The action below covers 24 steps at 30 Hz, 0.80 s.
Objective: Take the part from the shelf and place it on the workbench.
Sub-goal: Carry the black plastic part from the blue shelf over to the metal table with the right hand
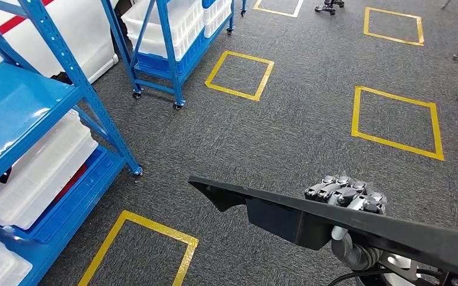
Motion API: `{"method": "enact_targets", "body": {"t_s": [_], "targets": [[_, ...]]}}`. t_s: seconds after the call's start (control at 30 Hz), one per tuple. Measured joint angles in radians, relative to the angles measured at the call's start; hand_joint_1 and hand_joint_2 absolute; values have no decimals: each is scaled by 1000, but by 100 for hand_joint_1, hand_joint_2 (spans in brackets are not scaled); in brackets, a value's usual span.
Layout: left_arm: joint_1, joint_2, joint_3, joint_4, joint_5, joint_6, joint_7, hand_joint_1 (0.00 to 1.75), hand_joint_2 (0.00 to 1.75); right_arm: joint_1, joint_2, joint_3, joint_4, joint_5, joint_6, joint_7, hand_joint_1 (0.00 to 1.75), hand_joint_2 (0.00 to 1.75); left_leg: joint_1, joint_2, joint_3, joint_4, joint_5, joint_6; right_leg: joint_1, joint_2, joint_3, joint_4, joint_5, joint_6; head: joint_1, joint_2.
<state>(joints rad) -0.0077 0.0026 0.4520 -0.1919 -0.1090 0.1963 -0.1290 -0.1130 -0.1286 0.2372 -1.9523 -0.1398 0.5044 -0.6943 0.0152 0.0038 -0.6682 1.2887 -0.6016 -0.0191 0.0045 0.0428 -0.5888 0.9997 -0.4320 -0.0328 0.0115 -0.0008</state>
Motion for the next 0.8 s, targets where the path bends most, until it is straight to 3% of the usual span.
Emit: {"method": "enact_targets", "body": {"t_s": [0.03, 0.1, 0.17, 0.23, 0.27, 0.33, 0.4, 0.47, 0.5, 0.53, 0.6, 0.67, 0.7, 0.77, 0.8], "targets": [[0, 0, 1, 0, -1, 0, 1, 0, 175, -7, 0, 1, 1, -9, 3, 0, 169, 175, 3, -4, 20, -51, 39, -3, -3, 13, -1, 7, -3, 4, 0, 0], [-1, -1, 3, 0, -3, -3, 1, 0, 175, -23, 0, 2, 3, -27, 8, 0, 169, 175, 11, -32, 73, -175, 99, -8, -7, 37, -7, 28, -14, 17, 0, 0], [-3, -2, 4, 0, -7, -7, 1, 0, 175, -34, -2, 2, 4, -42, 14, 0, 169, 175, 12, -53, 96, -228, 110, 1, -8, 54, -19, 45, -20, 31, 0, 0], [-8, -4, 4, 0, -13, -8, 1, 0, 175, -38, -3, 2, 5, -53, 18, 0, 169, 175, 7, -40, 95, -228, 111, 18, -10, 68, -27, 48, -19, 42, 0, 0], [-10, -4, 4, 0, -15, -8, 1, 0, 175, -39, -3, 2, 5, -57, 18, 0, 169, 175, 7, -32, 96, -230, 113, 24, -11, 61, -30, 52, -20, 46, 0, 0], [-10, -6, 4, 0, -18, -9, 0, 0, 175, -44, -5, 1, 3, -62, 18, 0, 169, 175, 9, -11, 97, -235, 116, 35, -9, 20, -54, 101, -49, 54, 4, 0], [-7, -6, 5, 0, -20, -10, 0, 0, 175, -49, -6, 1, 2, -68, 17, 0, 169, 175, 5, 9, 97, -235, 114, 42, -11, -26, -114, 221, -108, 61, 8, 0], [-5, -5, 5, 0, -21, -12, 0, 0, 175, -50, -6, 1, 2, -72, 16, 2, 169, 175, 1, 31, 97, -235, 112, 44, -14, -37, -168, 322, -138, 64, 8, 0], [-5, -5, 5, 0, -21, -13, 0, 0, 175, -50, -6, 1, 2, -73, 15, 3, 169, 175, -1, 41, 99, -235, 110, 44, -15, -38, -169, 322, -126, 63, 8, 0], [-6, -4, 5, 0, -23, -14, 1, 0, 175, -50, -6, 1, 1, -73, 15, 5, 169, 175, -2, 51, 102, -235, 108, 43, -14, -42, -149, 283, -97, 59, 8, 0], [-7, -4, 5, 0, -27, -14, 1, 0, 175, -51, -6, 1, -6, -73, 13, 11, 169, 175, -4, 67, 110, -236, 103, 41, -3, -78, -76, 143, -35, 44, 8, 0], [-8, -4, 5, 0, -29, -13, 1, 0, 175, -54, -6, 2, -17, -70, 6, 20, 169, 175, -5, 81, 115, -241, 100, 34, 12, -113, -32, 54, -15, 28, 8, 0], [-10, -4, 7, 0, -30, -11, 2, 0, 175, -54, -6, 2, -20, -65, 1, 23, 169, 175, -5, 90, 118, -245, 99, 30, 18, -116, -30, 44, -19, 21, 9, 0], [-13, -3, 11, -1, -30, -7, 4, 0, 175, -53, -6, 2, -27, -54, -7, 25, 169, 175, -4, 104, 130, -254, 96, 20, 16, -92, -22, 27, -11, 12, 8, 0], [-14, -1, 13, -1, -31, -5, 5, 0, 175, -53, -6, 3, -31, -50, -10, 24, 169, 175, -4, 95, 133, -247, 88, 17, 12, -81, -13, 12, -5, 8, 9, 0]]}}
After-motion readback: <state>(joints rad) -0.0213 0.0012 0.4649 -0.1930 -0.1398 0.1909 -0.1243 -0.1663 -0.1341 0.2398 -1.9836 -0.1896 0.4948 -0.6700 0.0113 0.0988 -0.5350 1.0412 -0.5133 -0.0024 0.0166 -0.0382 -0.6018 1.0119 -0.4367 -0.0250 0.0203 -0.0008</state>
